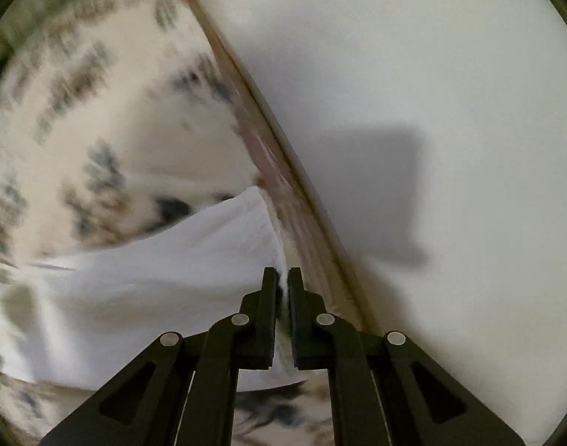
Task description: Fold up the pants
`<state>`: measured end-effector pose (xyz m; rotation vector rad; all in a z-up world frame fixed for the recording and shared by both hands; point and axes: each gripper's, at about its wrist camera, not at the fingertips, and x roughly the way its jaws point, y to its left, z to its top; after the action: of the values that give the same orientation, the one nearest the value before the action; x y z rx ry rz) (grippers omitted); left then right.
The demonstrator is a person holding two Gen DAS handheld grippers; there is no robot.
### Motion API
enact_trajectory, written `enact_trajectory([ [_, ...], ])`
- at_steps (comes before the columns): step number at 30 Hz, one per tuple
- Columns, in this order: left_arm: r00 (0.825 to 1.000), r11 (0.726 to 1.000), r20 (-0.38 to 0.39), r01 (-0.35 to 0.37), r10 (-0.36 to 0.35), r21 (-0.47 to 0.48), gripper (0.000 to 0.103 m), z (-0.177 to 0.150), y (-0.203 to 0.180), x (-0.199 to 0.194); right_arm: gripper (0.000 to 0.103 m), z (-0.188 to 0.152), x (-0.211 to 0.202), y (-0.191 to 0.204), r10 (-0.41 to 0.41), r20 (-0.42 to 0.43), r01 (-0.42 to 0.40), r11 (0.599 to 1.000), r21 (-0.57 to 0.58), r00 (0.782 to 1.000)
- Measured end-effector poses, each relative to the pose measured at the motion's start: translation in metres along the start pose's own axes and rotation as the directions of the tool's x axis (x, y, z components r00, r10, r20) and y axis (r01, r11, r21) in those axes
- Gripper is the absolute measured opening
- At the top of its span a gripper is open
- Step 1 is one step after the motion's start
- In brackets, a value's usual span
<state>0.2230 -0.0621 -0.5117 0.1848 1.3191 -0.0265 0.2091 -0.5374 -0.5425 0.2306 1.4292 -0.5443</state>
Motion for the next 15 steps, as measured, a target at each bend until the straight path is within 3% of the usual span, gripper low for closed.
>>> enact_trajectory([
  [4,1.000,1.000,-0.013,-0.005,0.005,0.007,0.100,-0.002,-0.002,0.004,0.007,-0.012,0.027,-0.018,0.006,-0.054,-0.002,0.997,0.082,0.999],
  [7,1.000,1.000,-0.023,-0.016,0.017,0.013,0.100,-0.004,-0.005,0.007,0.007,-0.021,0.044,-0.042,-0.056,-0.114,0.069,0.991,0.116,0.992],
  [10,1.000,0.999,-0.022,-0.018,0.018,0.029,0.100,-0.004,-0.012,0.007,0.009,-0.032,0.051,-0.067,0.090,-0.178,-0.044,0.969,0.244,0.980],
  [13,1.000,0.998,-0.013,-0.020,0.021,0.054,0.100,-0.002,-0.022,0.007,0.024,-0.040,0.030,-0.071,0.175,-0.124,-0.132,0.945,0.298,0.977],
  [15,1.000,0.997,-0.015,-0.021,0.022,0.068,0.100,0.001,-0.028,0.008,0.060,-0.044,0.017,-0.078,0.252,-0.057,-0.212,0.901,0.379,0.966],
])
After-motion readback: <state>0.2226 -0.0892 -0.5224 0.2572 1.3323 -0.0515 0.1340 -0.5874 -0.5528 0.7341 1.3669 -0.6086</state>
